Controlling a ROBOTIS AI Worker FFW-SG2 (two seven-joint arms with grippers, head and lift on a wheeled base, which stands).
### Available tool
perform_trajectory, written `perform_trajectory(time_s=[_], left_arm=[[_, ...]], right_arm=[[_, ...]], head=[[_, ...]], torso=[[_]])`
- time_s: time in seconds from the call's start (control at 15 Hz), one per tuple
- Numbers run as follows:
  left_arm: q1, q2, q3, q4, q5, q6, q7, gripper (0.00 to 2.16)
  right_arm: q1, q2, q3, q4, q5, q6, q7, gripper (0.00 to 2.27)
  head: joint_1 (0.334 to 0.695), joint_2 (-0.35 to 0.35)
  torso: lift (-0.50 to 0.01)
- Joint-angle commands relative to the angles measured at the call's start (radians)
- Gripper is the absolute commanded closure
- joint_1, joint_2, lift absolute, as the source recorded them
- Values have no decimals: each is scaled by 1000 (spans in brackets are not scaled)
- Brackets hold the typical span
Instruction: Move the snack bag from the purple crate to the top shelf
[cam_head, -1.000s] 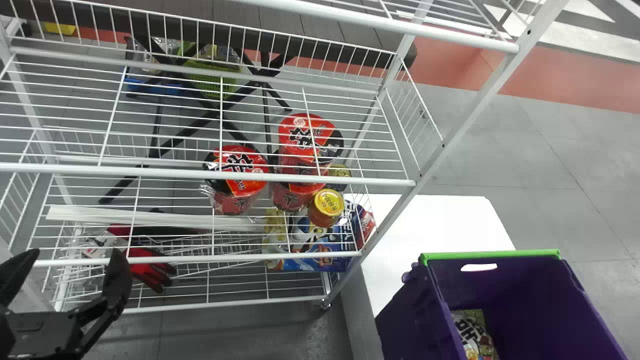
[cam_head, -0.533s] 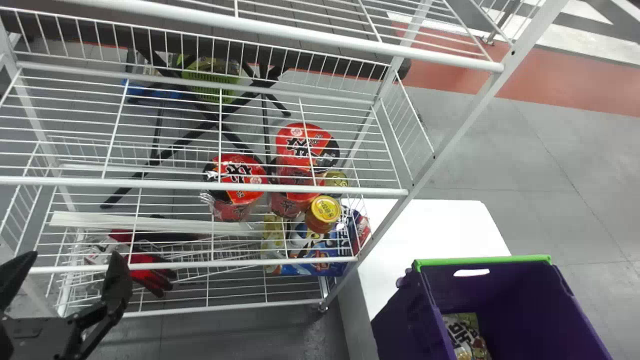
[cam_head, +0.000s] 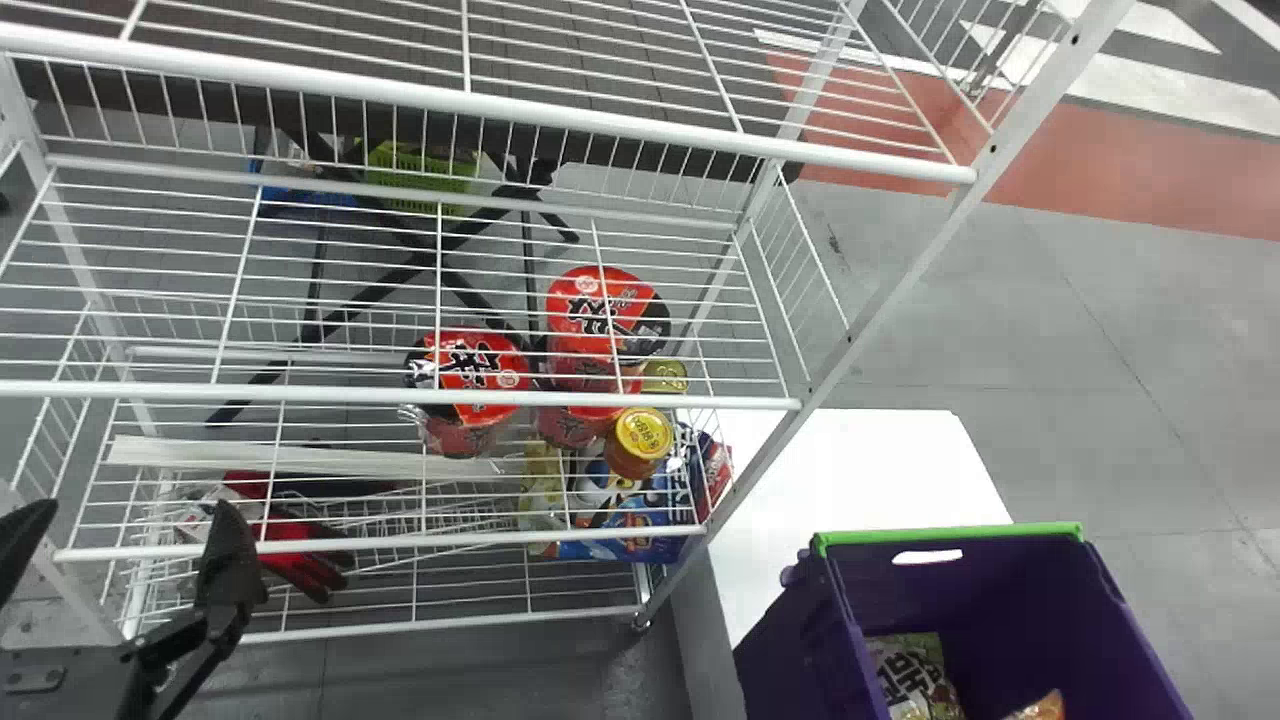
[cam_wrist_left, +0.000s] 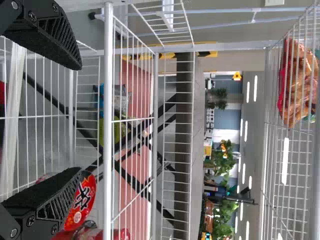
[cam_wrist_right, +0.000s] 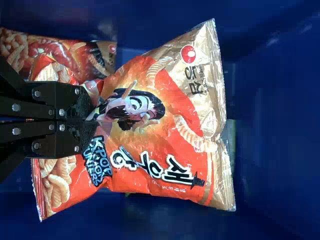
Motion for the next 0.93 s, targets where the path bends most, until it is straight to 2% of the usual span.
perform_trajectory(time_s=[0.0, 0.87], left_arm=[[2, 4, -1, -7, -3, 0, 2, 93], [5, 4, -20, -24, -23, 9, 3, 93]], right_arm=[[0, -4, -7, -5, 0, 10, 1, 1713], [-3, -1, -27, -29, 0, 32, 20, 1713]], head=[[695, -350], [695, -350]], torso=[[-322], [-270]])
